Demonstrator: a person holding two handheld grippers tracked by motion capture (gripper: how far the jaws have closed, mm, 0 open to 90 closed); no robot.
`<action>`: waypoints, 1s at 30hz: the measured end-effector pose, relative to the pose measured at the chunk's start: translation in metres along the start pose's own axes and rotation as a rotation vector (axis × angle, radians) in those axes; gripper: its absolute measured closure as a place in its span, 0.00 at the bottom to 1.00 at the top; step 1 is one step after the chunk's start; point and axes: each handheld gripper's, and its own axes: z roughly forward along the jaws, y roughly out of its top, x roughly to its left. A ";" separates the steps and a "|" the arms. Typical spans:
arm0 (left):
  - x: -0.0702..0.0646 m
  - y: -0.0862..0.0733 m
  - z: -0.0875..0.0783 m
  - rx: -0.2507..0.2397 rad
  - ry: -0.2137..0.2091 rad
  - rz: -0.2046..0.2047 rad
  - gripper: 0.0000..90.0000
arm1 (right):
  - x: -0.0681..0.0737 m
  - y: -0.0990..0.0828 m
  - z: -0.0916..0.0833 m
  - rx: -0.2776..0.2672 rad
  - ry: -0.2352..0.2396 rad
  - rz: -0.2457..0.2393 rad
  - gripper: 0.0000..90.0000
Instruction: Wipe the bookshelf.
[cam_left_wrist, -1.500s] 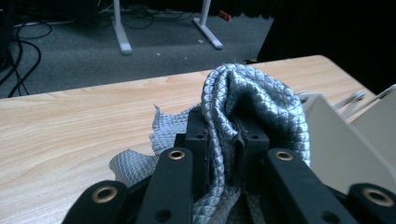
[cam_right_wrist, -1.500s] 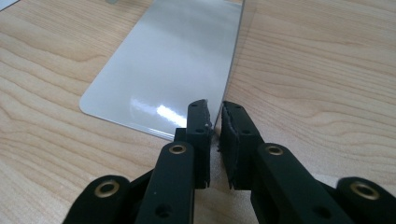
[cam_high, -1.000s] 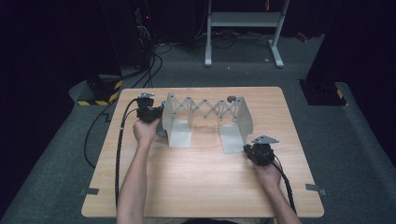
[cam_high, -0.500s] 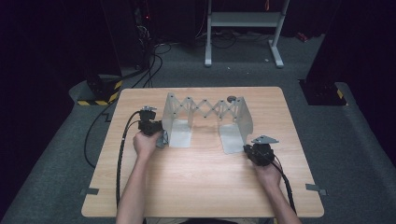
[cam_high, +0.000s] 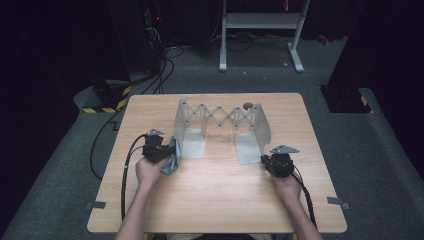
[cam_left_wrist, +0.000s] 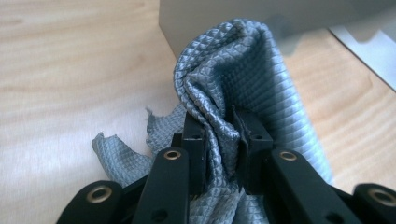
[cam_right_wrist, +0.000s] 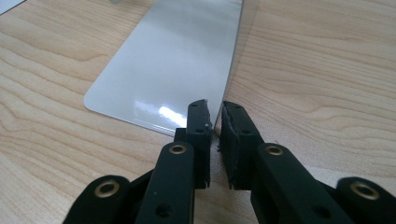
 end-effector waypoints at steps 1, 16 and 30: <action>0.000 -0.002 -0.003 0.000 0.008 0.006 0.84 | 0.000 0.000 0.000 0.000 0.001 -0.001 0.91; 0.015 -0.024 -0.037 -0.023 0.146 -0.036 0.73 | -0.001 0.000 0.000 0.000 0.008 0.005 0.90; 0.013 -0.028 -0.066 -0.117 0.127 -0.049 0.41 | 0.008 0.001 0.001 0.010 -0.025 -0.041 0.64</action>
